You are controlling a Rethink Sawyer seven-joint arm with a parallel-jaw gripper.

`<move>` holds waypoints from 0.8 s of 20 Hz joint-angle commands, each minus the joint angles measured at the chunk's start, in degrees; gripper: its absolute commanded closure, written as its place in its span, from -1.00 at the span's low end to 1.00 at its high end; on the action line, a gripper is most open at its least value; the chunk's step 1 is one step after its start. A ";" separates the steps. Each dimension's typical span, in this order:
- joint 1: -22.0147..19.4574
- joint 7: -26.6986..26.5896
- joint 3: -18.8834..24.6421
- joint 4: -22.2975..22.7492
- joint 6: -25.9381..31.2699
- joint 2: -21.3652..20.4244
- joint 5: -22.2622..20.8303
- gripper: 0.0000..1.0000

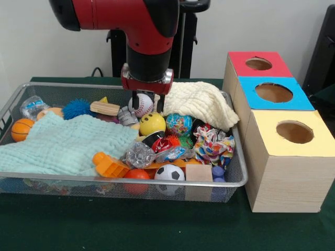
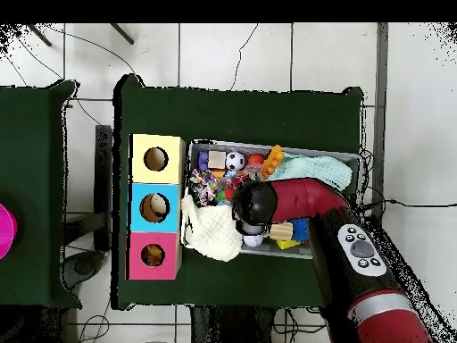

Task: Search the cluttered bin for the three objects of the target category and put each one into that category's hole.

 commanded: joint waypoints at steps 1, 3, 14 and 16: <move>-2.37 -18.30 6.76 -4.21 8.63 -4.55 0.37 -1.00; -2.82 -18.07 7.48 -4.04 9.38 -4.77 0.14 -1.00; -3.90 -18.31 9.58 -7.07 10.37 -3.56 -2.24 -1.00; -3.67 -18.44 9.65 -8.56 9.82 -2.61 -3.01 -1.00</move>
